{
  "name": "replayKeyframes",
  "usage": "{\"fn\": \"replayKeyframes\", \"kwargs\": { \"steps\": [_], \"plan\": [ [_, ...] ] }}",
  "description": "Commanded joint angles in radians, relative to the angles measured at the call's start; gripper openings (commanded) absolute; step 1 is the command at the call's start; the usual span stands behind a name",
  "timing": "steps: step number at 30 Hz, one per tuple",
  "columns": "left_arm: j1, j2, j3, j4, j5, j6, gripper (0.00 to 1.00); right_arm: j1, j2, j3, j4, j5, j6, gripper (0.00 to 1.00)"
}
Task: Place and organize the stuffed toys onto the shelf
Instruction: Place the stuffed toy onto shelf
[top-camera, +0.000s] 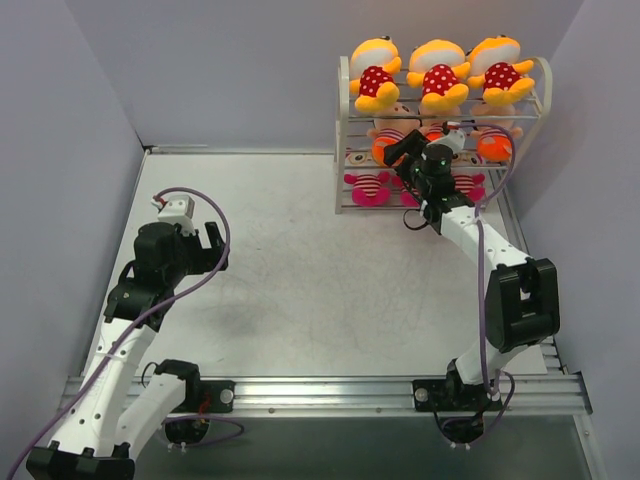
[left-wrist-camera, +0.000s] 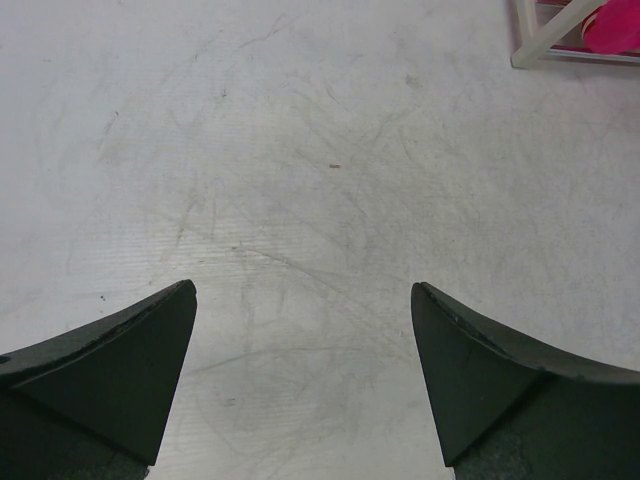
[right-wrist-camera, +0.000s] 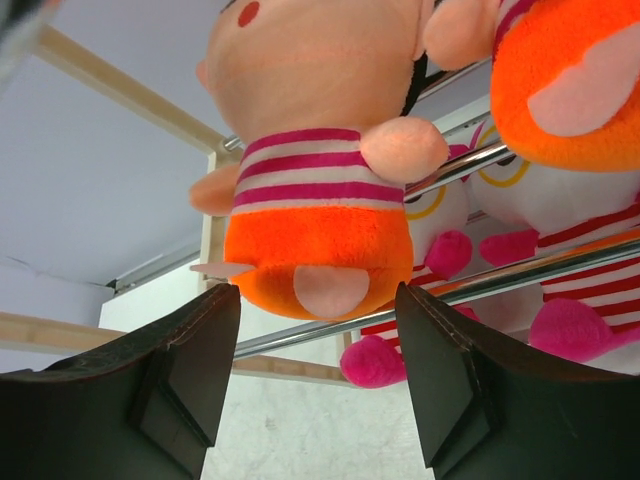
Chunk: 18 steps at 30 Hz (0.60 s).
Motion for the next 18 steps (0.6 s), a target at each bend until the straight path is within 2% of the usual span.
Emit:
{"fn": "replayKeyframes", "kwargs": {
  "steps": [1, 5, 8, 18],
  "plan": [
    [-0.007, -0.014, 0.002, 0.027, 0.005, 0.018, 0.97, 0.006, 0.012, 0.051, 0.042, 0.032, 0.011, 0.62],
    [-0.01, -0.016, 0.002, 0.025, 0.003, 0.02, 0.97, 0.006, 0.036, 0.062, 0.039, 0.032, 0.002, 0.57],
    [-0.011, -0.014, 0.002, 0.027, 0.002, 0.021, 0.97, 0.004, 0.044, 0.067, 0.041, 0.031, -0.009, 0.48],
    [-0.01, -0.014, 0.002, 0.024, 0.002, 0.023, 0.97, 0.003, 0.053, 0.1, 0.008, 0.032, -0.067, 0.1]
  ]
}}
